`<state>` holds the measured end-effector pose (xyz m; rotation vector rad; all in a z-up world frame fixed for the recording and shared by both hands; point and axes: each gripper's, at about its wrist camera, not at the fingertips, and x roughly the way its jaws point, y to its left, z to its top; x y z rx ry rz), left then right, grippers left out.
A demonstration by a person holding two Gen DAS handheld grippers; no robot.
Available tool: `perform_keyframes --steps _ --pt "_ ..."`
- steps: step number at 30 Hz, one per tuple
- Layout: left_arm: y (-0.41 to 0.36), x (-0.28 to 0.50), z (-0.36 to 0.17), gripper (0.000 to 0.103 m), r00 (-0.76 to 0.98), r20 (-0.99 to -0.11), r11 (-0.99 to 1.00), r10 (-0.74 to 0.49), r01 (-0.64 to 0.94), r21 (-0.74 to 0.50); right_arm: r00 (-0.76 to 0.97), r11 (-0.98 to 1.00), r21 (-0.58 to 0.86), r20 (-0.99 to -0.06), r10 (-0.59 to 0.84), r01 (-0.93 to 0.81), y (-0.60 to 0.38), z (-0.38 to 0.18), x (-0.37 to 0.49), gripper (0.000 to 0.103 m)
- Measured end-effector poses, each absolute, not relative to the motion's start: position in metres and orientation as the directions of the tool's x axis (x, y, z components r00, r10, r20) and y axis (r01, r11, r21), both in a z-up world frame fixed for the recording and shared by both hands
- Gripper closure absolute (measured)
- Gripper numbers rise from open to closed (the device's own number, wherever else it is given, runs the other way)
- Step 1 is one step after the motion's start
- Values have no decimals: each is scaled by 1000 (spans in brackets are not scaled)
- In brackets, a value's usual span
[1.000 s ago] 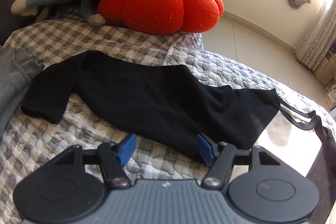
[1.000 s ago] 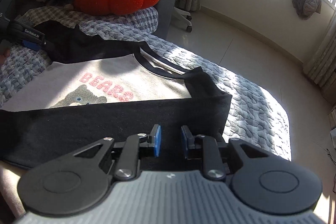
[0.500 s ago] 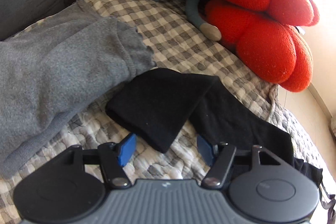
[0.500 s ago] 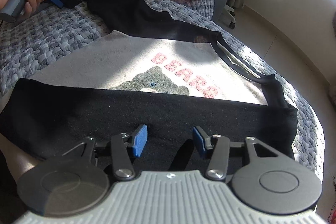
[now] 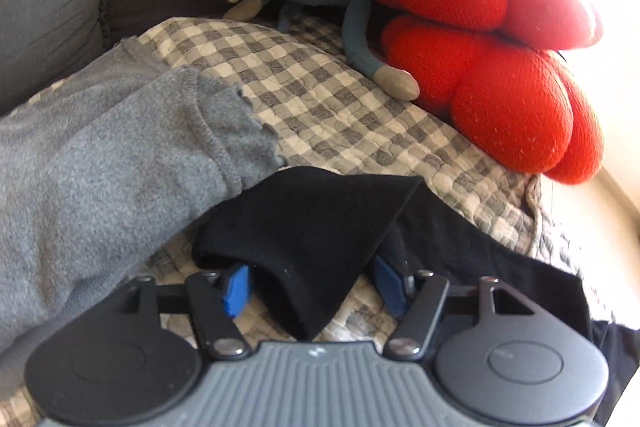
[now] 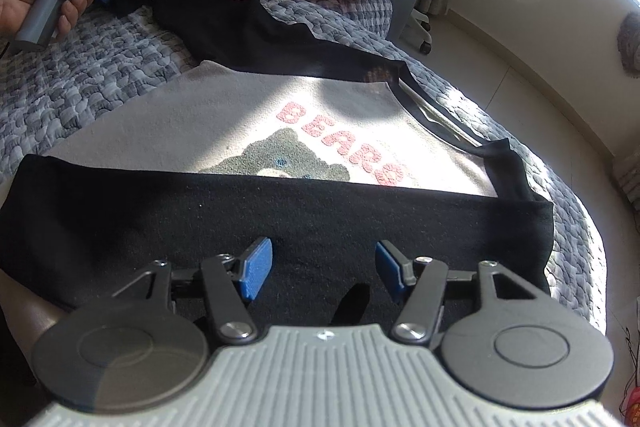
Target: Fold clothes
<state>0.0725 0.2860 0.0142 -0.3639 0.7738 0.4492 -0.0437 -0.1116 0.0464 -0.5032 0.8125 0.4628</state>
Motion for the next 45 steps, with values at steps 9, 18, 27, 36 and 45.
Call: perform_keyframes --steps 9,18,27,36,45 --pt "272 67 41 94 616 -771 866 164 -464 -187 607 784 -255 -773 187 -567 -113 46 -44 39" --pt "163 2 126 95 745 -600 855 -292 -79 -513 614 835 -198 -765 195 -513 -126 57 -38 35" --pt "71 -50 162 62 687 -403 738 -604 292 -608 640 916 -62 -735 227 -396 -169 82 -41 35" --pt "102 -16 132 62 724 -531 808 -441 63 -585 648 940 -34 -732 208 -340 -186 81 -38 35" --pt "107 -6 118 61 730 -584 865 -355 20 -501 655 937 -78 -734 177 -340 -178 78 -35 35"
